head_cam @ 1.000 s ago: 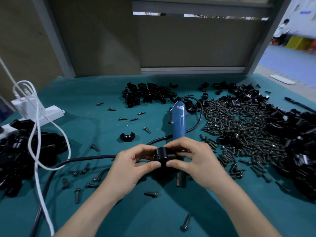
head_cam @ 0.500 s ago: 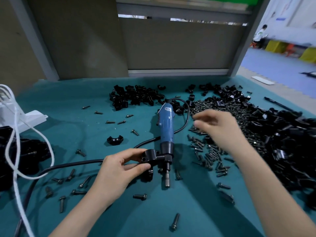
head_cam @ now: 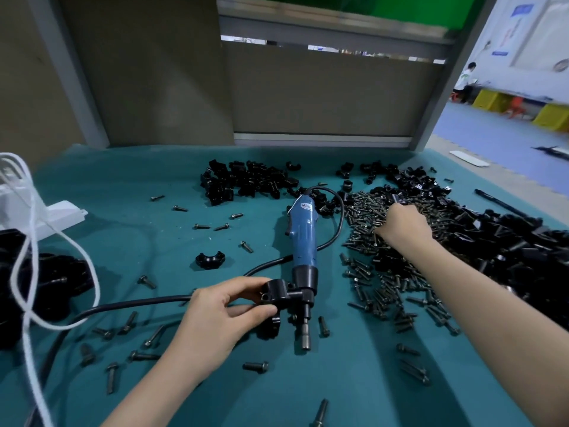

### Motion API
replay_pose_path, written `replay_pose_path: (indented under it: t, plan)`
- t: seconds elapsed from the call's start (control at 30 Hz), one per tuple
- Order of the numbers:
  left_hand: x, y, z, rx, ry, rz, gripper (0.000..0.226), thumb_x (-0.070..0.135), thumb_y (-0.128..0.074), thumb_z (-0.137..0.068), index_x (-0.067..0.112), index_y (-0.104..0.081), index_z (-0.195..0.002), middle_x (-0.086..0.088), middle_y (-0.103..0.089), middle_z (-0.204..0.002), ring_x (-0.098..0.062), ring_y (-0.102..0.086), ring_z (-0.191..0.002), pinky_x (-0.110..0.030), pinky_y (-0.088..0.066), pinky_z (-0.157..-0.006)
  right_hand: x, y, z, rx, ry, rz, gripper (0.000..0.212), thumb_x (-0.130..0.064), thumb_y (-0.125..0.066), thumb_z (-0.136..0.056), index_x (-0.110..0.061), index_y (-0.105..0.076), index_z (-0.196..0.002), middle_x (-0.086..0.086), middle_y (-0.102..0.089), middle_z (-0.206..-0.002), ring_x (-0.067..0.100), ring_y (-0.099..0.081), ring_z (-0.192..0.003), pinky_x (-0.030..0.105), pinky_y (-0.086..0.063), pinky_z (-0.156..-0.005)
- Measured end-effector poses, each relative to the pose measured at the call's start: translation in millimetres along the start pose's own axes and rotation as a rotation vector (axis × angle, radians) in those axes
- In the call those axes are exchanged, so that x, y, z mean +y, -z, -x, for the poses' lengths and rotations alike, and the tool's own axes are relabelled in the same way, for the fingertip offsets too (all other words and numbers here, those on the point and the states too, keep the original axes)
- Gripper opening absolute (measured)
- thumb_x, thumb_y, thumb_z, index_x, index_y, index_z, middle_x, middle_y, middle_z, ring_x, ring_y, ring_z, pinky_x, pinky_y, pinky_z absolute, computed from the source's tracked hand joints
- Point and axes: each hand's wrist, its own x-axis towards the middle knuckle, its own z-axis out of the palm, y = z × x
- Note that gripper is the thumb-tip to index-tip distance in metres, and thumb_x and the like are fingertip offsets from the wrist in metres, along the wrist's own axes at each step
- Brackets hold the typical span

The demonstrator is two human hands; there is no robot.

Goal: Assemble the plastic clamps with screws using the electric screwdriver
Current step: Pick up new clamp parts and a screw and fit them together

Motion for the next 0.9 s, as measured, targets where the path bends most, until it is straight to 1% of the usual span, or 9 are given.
replay_pose_path:
  t: [0.17, 0.27, 0.33, 0.43, 0.47, 0.53, 0.63, 0.8, 0.9]
  plan:
    - [0, 1, 1, 0.001, -0.002, -0.02, 0.034, 0.004, -0.079, -0.074, 0.036, -0.076, -0.088, 0.009, -0.075, -0.092, -0.012, -0.074, -0.08, -0.012, -0.052, -0.072, -18, 4, 8, -0.049, -0.015, 0.09, 0.024, 0.001, -0.053, -0.088, -0.006, -0.042, -0.068, 0.013, -0.052, -0.079, 0.03, -0.052, -0.075, 0.037, -0.044, -0.066]
    - [0, 2, 1, -0.006, -0.013, -0.031, 0.037, 0.008, -0.079, -0.075, 0.041, -0.075, -0.09, 0.014, -0.074, -0.092, -0.008, -0.073, -0.081, -0.01, -0.051, -0.074, -20, 18, 16, 0.044, 0.043, 0.026, 0.015, 0.002, -0.054, -0.09, -0.001, -0.053, -0.075, 0.018, -0.061, -0.089, 0.031, -0.057, -0.072, 0.039, -0.05, -0.068]
    - [-1, 2, 1, -0.009, -0.014, -0.038, 0.04, 0.009, -0.079, -0.076, 0.046, -0.073, -0.089, 0.017, -0.073, -0.092, -0.006, -0.073, -0.083, -0.009, -0.051, -0.074, -29, 31, 29, 0.061, 0.205, -0.128, 0.007, -0.004, -0.061, -0.093, -0.002, -0.065, -0.088, 0.014, -0.067, -0.088, 0.03, -0.064, -0.074, 0.04, -0.056, -0.074]
    - [0, 1, 0, -0.005, -0.047, -0.046, 0.04, 0.008, -0.079, -0.074, 0.047, -0.075, -0.082, 0.017, -0.073, -0.09, -0.003, -0.071, -0.082, -0.01, -0.052, -0.075, -56, 53, 87, -0.081, 0.58, -0.269, 0.007, -0.012, -0.069, -0.088, -0.017, -0.073, -0.089, -0.011, -0.066, -0.073, 0.001, -0.064, -0.064, 0.01, -0.05, -0.067]
    - [0, 2, -1, 0.005, -0.068, -0.063, 0.038, 0.008, -0.08, -0.074, 0.045, -0.074, -0.081, 0.016, -0.074, -0.089, -0.002, -0.071, -0.081, -0.012, -0.053, -0.077, -66, 58, 111, -0.118, 0.724, -0.261, 0.008, -0.013, -0.069, -0.087, -0.019, -0.074, -0.089, -0.015, -0.065, -0.075, -0.003, -0.062, -0.066, 0.008, -0.048, -0.069]
    - [-1, 2, -2, 0.029, -0.12, -0.174, 0.034, 0.012, -0.081, -0.073, 0.043, -0.07, -0.084, 0.015, -0.073, -0.086, -0.001, -0.069, -0.08, -0.015, -0.052, -0.08, -82, 58, 145, -0.152, 0.941, -0.18, 0.01, -0.015, -0.066, -0.09, -0.019, -0.074, -0.094, -0.007, -0.065, -0.09, 0.006, -0.061, -0.083, 0.02, -0.048, -0.081]
    - [-1, 1, -2, 0.045, -0.195, -0.295, 0.034, 0.016, -0.082, -0.072, 0.044, -0.066, -0.084, 0.02, -0.071, -0.082, 0.002, -0.066, -0.077, -0.009, -0.046, -0.075, -93, 52, 165, -0.213, 1.001, 0.019, 0.019, -0.019, -0.051, -0.099, -0.017, -0.065, -0.112, 0.001, -0.053, -0.109, 0.024, -0.056, -0.1, 0.039, -0.045, -0.089]
    - [0, 1, -2, 0.072, -0.226, -0.318, 0.04, 0.012, -0.083, -0.071, 0.047, -0.064, -0.078, 0.022, -0.07, -0.079, 0.005, -0.065, -0.074, -0.004, -0.042, -0.07, -100, 61, 168, -0.235, 1.072, 0.185, 0.02, -0.011, -0.049, -0.098, -0.018, -0.061, -0.113, 0.0, -0.045, -0.105, 0.023, -0.056, -0.099, 0.036, -0.047, -0.086]
    - [-3, 2, -3, 0.054, -0.205, -0.375, 0.043, 0.012, -0.083, -0.072, 0.048, -0.062, -0.06, 0.023, -0.067, -0.067, 0.009, -0.058, -0.062, -0.007, -0.039, -0.059, -110, 64, 181, -0.225, 1.205, 0.33, 0.026, 0.002, -0.051, -0.088, -0.01, -0.059, -0.11, 0.002, -0.031, -0.091, 0.024, -0.05, -0.093, 0.037, -0.048, -0.08]
